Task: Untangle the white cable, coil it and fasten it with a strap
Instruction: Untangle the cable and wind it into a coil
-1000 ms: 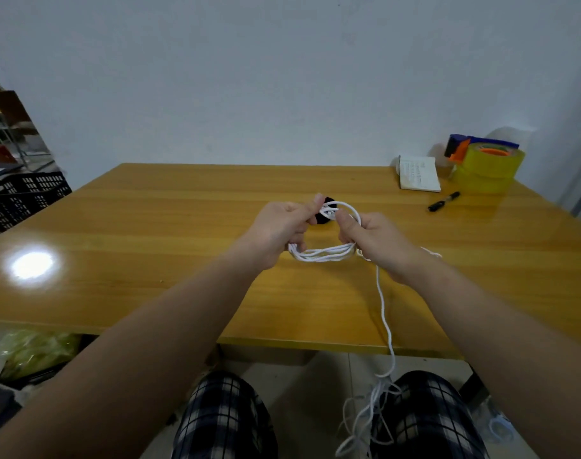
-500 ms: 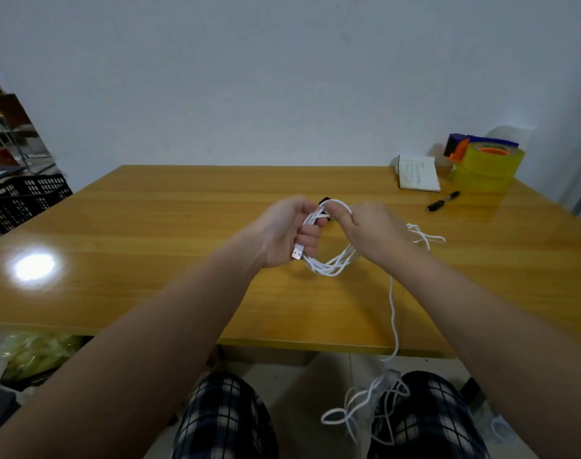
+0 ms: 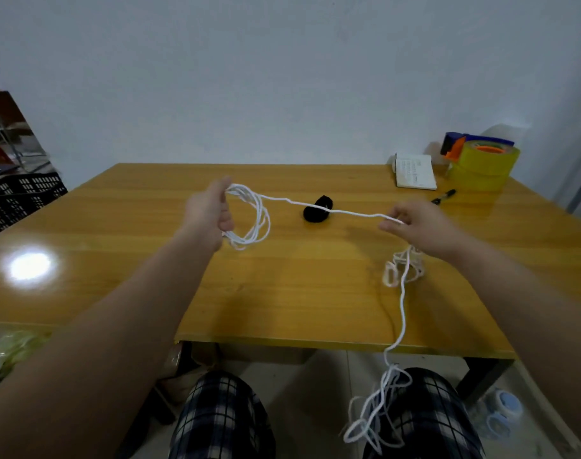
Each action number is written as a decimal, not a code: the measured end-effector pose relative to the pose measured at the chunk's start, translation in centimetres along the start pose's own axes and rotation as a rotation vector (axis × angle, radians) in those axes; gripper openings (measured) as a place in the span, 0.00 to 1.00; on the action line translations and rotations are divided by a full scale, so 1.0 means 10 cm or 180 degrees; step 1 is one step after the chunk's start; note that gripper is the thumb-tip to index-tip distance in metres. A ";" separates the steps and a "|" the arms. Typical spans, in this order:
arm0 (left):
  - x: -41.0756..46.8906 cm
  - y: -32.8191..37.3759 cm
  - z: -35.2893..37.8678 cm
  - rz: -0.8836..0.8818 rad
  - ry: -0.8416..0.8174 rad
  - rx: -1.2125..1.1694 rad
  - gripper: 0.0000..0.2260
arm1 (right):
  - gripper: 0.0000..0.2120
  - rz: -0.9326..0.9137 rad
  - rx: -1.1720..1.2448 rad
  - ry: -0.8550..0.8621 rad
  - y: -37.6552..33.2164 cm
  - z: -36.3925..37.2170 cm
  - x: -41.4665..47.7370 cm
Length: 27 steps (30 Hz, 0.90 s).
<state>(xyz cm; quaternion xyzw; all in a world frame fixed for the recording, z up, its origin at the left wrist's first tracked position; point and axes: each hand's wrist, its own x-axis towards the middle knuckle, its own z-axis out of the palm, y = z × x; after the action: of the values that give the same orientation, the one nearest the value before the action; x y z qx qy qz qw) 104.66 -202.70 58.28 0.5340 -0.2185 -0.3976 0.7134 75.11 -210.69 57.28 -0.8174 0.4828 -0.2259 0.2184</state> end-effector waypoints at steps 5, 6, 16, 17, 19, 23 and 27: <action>-0.10 -0.24 0.11 -0.0001 -0.0095 0.0042 0.19 | 0.21 0.0002 0.0228 -0.0511 -0.14 0.16 -0.02; -0.13 -0.26 0.16 -0.0027 -0.0161 0.0044 0.19 | 0.30 0.0013 0.0038 -0.0618 -0.22 0.19 -0.02; -0.49 -0.26 0.53 -0.0057 -0.1085 0.0115 0.17 | 0.31 -0.0537 0.1487 -0.0459 -0.73 0.49 0.00; -0.53 -0.25 0.55 -0.0118 -0.1244 0.0083 0.18 | 0.25 -0.0639 0.1621 -0.0354 -0.74 0.51 0.01; -0.59 -0.24 0.58 -0.0323 -0.1516 0.0046 0.20 | 0.14 -0.0869 0.1742 -0.0110 -0.72 0.52 0.02; -0.66 -0.15 0.55 -0.0962 -0.2167 -0.0099 0.19 | 0.16 -0.0907 0.1802 -0.0002 -0.66 0.45 -0.01; -0.67 -0.07 0.53 -0.1318 -0.2636 -0.0317 0.16 | 0.24 -0.0755 0.1610 -0.0140 -0.62 0.44 0.00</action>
<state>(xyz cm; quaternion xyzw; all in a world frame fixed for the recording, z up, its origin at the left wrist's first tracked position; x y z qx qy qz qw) 96.60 -200.56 60.14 0.3278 -0.3543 -0.7215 0.4964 81.97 -207.35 57.34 -0.7925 0.3071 -0.3454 0.3980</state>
